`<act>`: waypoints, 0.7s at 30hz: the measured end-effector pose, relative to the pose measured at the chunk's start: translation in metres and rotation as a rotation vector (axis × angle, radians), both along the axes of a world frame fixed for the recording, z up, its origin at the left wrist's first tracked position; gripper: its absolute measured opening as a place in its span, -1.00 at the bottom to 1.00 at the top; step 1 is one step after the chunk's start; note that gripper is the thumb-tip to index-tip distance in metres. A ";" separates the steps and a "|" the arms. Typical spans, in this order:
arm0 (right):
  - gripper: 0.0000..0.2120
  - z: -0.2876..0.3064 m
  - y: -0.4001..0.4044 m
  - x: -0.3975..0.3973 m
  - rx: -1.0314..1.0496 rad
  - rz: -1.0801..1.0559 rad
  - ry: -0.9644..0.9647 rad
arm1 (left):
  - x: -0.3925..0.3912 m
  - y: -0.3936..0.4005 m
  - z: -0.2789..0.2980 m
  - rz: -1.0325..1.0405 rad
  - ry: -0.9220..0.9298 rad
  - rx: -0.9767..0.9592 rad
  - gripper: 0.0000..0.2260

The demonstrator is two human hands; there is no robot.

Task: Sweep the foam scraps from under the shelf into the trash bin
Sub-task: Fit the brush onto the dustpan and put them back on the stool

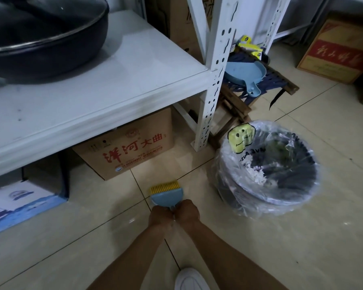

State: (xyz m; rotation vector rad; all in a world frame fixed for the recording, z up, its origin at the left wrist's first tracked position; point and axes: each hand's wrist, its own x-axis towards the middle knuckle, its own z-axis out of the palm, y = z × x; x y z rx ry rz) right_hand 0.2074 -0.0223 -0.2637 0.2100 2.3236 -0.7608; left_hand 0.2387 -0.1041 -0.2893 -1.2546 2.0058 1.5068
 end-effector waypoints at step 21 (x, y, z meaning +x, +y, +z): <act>-0.89 0.192 0.070 -0.011 -0.566 -0.415 0.545 | -0.047 0.071 0.234 -0.350 0.525 -0.263 -0.91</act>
